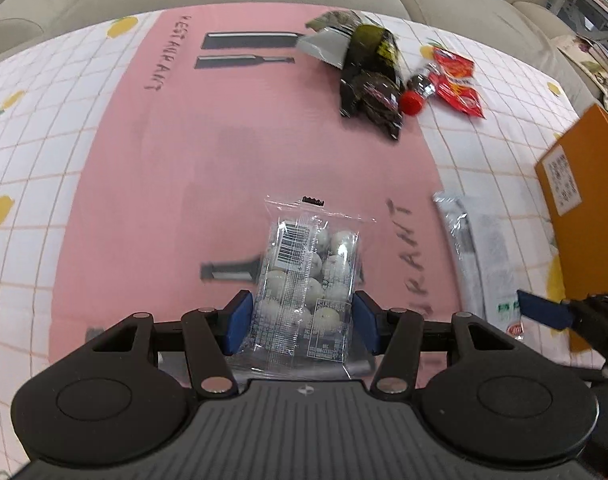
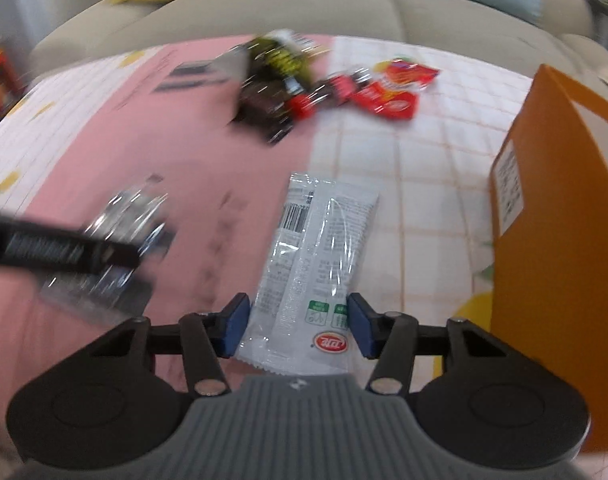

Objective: Organize snacks
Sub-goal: 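Carry both held bags over the orange box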

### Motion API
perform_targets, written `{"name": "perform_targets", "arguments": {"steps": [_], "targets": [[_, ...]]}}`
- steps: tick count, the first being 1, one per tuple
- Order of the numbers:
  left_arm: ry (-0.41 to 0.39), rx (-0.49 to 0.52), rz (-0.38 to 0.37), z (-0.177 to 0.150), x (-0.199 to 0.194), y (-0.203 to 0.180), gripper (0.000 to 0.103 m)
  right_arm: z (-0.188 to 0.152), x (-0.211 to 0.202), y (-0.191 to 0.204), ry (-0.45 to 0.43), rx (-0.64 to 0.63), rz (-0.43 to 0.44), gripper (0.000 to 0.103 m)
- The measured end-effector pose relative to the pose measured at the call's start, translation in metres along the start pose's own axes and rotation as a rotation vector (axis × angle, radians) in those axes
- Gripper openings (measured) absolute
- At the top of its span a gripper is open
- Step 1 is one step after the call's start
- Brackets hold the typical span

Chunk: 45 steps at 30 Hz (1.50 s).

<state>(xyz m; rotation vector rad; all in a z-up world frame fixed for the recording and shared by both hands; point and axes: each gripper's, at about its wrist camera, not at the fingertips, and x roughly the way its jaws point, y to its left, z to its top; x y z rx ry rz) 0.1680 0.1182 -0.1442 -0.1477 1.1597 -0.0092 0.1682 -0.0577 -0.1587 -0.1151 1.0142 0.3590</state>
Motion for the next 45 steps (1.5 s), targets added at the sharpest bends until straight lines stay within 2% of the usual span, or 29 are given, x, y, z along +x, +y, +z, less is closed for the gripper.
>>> {"name": "perform_targets", "arguments": {"steps": [6,8,9,11,15,23,29,31,33,35,36,41,45], "targets": [[0.012,0.027,-0.027,-0.015,-0.006,-0.010,0.065,-0.029,-0.018,0.002,0.016,-0.092,0.027,0.054],[-0.035,0.060,-0.040,-0.020,-0.009,-0.013,0.075,-0.034,-0.021,0.003,0.011,-0.120,0.021,0.057],[-0.067,0.080,-0.053,-0.022,-0.010,-0.014,0.077,-0.036,-0.022,0.002,0.001,-0.121,0.018,0.060],[-0.132,0.096,-0.072,-0.029,-0.012,-0.014,0.084,-0.035,-0.023,0.001,-0.016,-0.092,0.009,0.075],[-0.172,0.073,-0.065,-0.030,-0.009,-0.012,0.086,-0.027,-0.025,-0.002,-0.064,-0.017,0.017,0.079],[-0.169,0.116,-0.043,-0.025,0.003,-0.020,0.087,-0.014,-0.006,-0.007,-0.041,0.068,0.003,0.078],[-0.190,0.190,0.005,-0.029,0.009,-0.027,0.083,-0.021,-0.005,0.002,-0.055,0.013,-0.035,0.079],[-0.198,0.211,0.027,-0.031,0.009,-0.031,0.081,-0.023,-0.004,0.006,-0.063,-0.008,-0.054,0.077],[-0.201,0.199,0.020,-0.030,0.009,-0.031,0.076,-0.025,-0.006,0.007,-0.075,-0.009,-0.057,0.070],[-0.207,0.203,0.020,-0.030,0.009,-0.032,0.068,-0.025,-0.008,0.006,-0.084,-0.012,-0.059,0.058],[-0.207,0.204,0.021,-0.030,0.008,-0.032,0.068,-0.025,-0.009,0.006,-0.088,-0.015,-0.060,0.055],[-0.210,0.183,0.024,-0.030,0.006,-0.032,0.061,-0.025,-0.010,0.006,-0.090,-0.019,-0.055,0.049],[-0.200,0.151,0.027,-0.030,0.002,-0.029,0.059,-0.022,-0.012,0.004,-0.076,0.009,-0.046,0.046]]}}
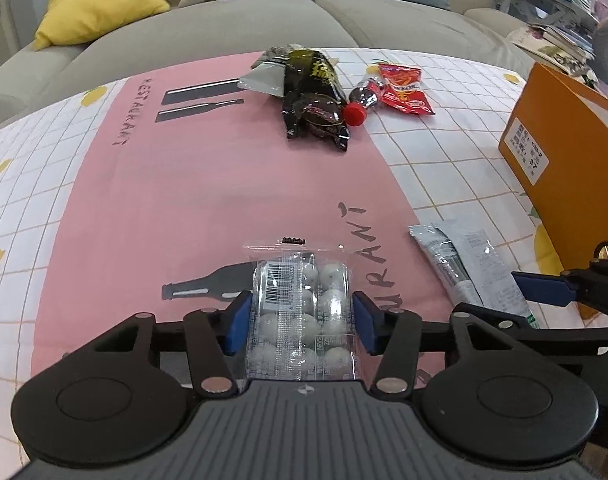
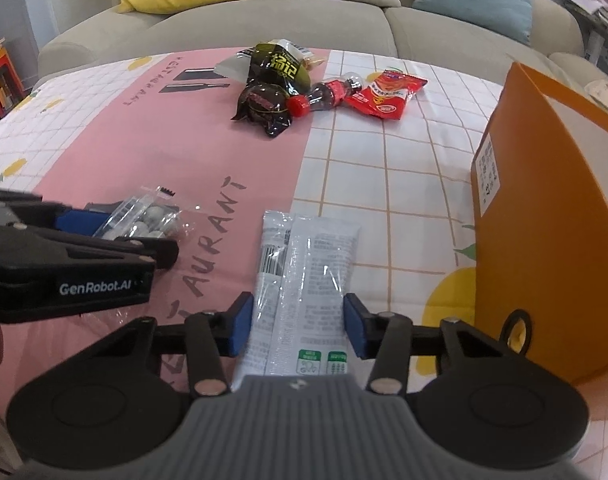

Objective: Organize snacks
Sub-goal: 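Carry both held bags over the orange box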

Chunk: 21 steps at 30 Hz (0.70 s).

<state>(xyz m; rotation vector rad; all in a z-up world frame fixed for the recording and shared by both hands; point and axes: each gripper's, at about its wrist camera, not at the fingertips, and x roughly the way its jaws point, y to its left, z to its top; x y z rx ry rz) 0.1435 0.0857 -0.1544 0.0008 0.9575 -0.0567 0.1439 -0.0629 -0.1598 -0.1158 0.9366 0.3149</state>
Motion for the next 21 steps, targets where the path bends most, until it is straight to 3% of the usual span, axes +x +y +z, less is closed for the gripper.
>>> {"name": "perform_targets", "arguments": {"steps": [10,21], "targets": [[-0.009,-0.116,-0.034,0.005,-0.032,0.006,0.059,0.004,-0.026,-0.003,-0.034,0.034,0.014,0.045],[-0.065,-0.163,-0.082,0.018,-0.096,-0.012,0.059,0.013,-0.094,-0.016,-0.148,0.045,0.050,0.045]]}}
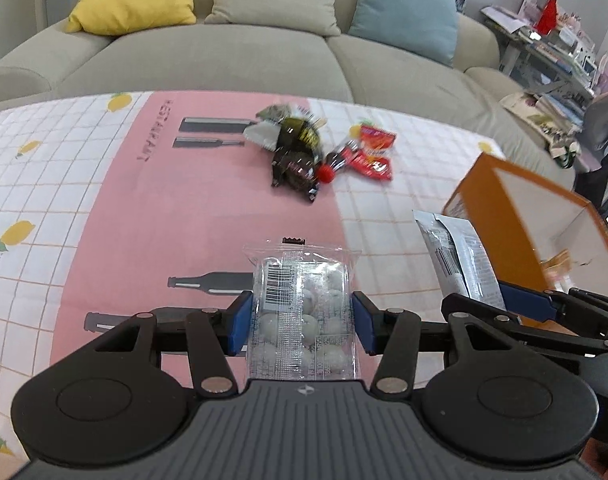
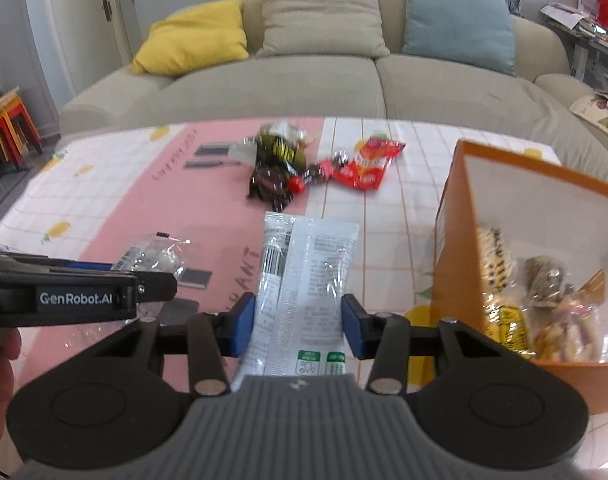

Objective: Organize snacks
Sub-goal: 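Carry both held bags over the orange box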

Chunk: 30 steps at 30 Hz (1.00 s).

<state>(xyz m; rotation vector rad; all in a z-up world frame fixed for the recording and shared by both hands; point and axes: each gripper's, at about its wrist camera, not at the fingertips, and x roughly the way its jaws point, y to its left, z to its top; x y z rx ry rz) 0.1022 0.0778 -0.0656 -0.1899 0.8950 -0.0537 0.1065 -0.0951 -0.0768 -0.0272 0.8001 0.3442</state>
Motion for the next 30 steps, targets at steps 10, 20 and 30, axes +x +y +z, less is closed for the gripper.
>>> {"name": "perform_targets", "arguments": {"steps": [10,20,30], "targets": [[-0.017,0.011,-0.104,0.021,-0.036,-0.049,0.059,0.013,-0.067,-0.032,-0.084,0.011,0.012,0.045],[0.030,0.088,-0.231,0.049,-0.030,-0.122,0.059,0.028,-0.115,-0.102,-0.088,0.015,-0.060,0.045],[0.143,0.244,-0.316,0.072,0.015,-0.212,0.059,0.041,-0.119,-0.181,-0.001,-0.027,-0.198,0.045]]}}
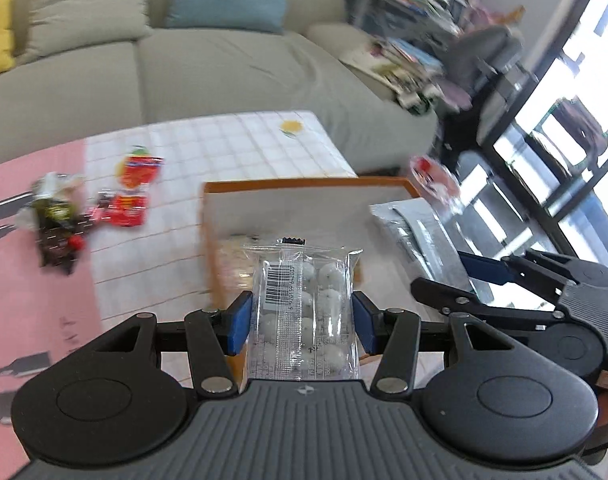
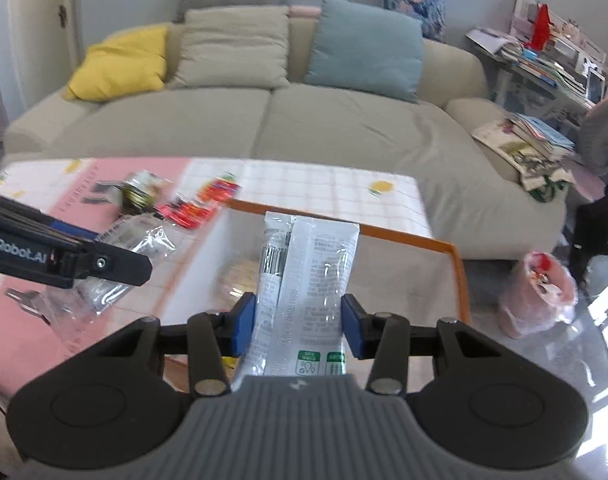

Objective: Organize snacks
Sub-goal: 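Carry both held bags over the orange box, then open both tools to drop the bags into the orange box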

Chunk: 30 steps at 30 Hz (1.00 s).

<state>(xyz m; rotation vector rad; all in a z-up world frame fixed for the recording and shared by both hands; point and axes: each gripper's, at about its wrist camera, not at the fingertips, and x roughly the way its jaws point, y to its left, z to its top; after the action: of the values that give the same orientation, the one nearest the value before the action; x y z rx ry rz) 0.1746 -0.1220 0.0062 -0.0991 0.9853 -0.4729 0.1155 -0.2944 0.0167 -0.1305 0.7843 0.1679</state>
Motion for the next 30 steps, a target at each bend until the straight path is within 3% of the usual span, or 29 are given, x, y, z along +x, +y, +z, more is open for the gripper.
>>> {"name": "perform_targets", "arguments": {"steps": [9,18,30], "targets": [[0.146,0.064,-0.042,0.022,0.069,-0.034,0.059,0.001,0.051,-0.050,0.124,-0.032,-0.045,0.045],[0.264,0.167,0.021,0.029,0.126,-0.051,0.059,-0.009,0.101,-0.073,0.236,-0.111,-0.037,0.045],[0.358,0.188,0.048,0.030,0.176,-0.058,0.062,-0.021,0.141,-0.085,0.335,-0.148,-0.030,0.045]]}}
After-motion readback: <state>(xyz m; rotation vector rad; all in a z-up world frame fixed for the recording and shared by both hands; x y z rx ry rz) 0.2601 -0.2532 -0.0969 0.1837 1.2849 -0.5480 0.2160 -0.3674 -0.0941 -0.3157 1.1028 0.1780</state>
